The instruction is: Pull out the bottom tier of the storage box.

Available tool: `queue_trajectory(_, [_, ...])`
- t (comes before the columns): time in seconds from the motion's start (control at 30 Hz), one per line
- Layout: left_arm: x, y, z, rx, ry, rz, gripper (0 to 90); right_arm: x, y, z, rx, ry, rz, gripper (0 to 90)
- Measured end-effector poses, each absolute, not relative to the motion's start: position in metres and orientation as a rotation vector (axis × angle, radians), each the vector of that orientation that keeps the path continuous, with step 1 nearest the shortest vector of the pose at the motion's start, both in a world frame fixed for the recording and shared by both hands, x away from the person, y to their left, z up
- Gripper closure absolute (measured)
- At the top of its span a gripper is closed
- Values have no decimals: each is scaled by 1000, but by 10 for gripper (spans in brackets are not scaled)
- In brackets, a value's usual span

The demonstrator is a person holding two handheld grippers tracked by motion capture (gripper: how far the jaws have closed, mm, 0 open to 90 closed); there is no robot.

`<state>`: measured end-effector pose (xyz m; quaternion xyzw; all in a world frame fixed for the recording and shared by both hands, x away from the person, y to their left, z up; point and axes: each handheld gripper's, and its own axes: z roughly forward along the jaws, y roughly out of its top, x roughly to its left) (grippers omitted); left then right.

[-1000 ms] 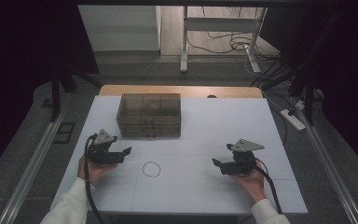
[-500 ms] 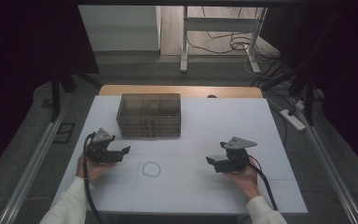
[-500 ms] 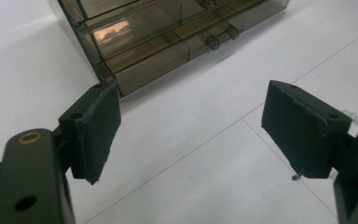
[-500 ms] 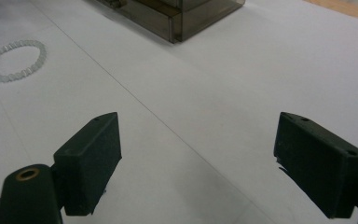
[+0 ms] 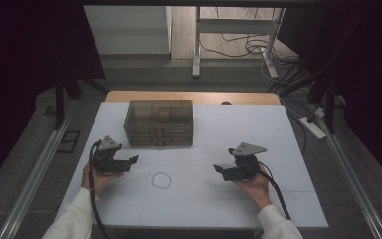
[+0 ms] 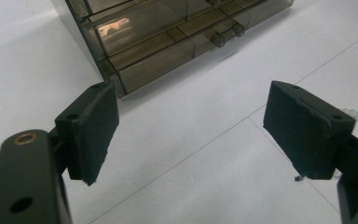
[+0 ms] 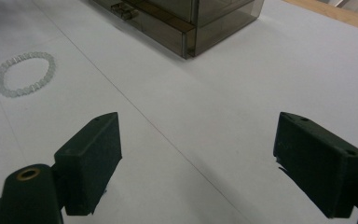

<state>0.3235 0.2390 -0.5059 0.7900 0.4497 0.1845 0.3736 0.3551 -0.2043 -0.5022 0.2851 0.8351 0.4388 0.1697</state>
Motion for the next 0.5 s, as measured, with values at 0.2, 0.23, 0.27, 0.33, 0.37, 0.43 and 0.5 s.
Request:
queue_trajectory(0.2, [325, 240, -506, 2026, 1151, 466, 190, 359, -197, -502, 803, 2384, 1250, 148])
queue_trajectory(0.23, [325, 240, -506, 2027, 1153, 465, 190, 359, -195, -503, 801, 2383, 1250, 148])
queue_trajectory(0.27, [326, 240, -507, 2027, 1154, 463, 190, 360, -194, -503, 800, 2386, 1252, 148])
queue_trajectory(0.33, [326, 241, -507, 2029, 1156, 461, 190, 361, -191, -503, 798, 2390, 1253, 147])
queue_trajectory(0.37, [327, 241, -507, 2027, 1157, 460, 191, 362, -190, -503, 795, 2391, 1252, 148])
queue_trajectory(0.43, [327, 242, -507, 2028, 1161, 459, 191, 363, -186, -503, 791, 2394, 1254, 147])
queue_trajectory(0.5, [328, 243, -508, 2024, 1165, 458, 192, 364, -183, -504, 786, 2398, 1253, 148])
